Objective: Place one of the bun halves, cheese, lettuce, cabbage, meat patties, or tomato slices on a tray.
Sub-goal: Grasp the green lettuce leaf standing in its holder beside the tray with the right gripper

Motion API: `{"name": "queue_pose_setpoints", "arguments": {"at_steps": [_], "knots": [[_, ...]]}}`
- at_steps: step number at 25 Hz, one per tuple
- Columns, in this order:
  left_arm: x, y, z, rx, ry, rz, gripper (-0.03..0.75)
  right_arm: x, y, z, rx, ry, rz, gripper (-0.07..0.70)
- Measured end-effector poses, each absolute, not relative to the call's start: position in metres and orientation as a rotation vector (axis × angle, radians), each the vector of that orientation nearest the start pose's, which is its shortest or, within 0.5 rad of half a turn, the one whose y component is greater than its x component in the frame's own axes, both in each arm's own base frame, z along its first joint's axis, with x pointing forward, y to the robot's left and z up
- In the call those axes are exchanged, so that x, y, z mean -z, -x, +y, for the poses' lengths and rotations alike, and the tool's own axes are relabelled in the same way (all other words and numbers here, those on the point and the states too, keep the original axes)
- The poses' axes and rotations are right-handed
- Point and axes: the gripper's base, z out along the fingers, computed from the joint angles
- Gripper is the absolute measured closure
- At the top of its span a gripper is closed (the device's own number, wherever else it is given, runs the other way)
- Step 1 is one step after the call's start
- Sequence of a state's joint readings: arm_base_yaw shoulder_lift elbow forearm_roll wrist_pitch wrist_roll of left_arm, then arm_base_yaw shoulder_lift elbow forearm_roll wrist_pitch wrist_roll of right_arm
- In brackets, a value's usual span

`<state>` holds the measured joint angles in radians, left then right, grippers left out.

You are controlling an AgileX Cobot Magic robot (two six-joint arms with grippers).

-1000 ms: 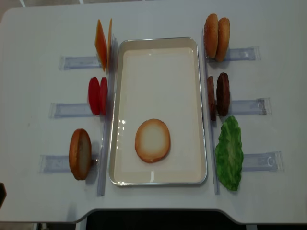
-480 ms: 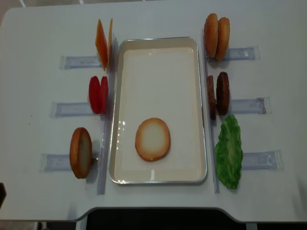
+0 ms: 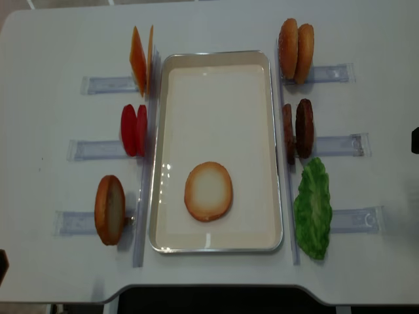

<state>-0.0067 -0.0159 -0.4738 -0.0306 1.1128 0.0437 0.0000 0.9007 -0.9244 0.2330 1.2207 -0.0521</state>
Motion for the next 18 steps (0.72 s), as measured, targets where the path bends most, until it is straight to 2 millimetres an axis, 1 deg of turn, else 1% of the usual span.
{"name": "queue_pose_setpoints", "arguments": {"at_steps": [2,5,12,18], "knots": [[-0.266,0.007,-0.002,0.015,-0.055,2.106,0.696,-0.339,-0.142,0.02,-0.304,0.034,2.661,0.09],[-0.266,0.007,-0.002,0.015,-0.055,2.106,0.696,-0.341,-0.144,0.02,-0.319,-0.012,2.664,0.09],[-0.266,0.007,-0.002,0.015,-0.055,2.106,0.701,-0.344,-0.168,0.02,-0.334,-0.066,2.698,0.09],[-0.266,0.007,-0.002,0.015,-0.055,2.106,0.702,-0.344,-0.17,0.02,-0.339,-0.114,2.702,0.09]]}}
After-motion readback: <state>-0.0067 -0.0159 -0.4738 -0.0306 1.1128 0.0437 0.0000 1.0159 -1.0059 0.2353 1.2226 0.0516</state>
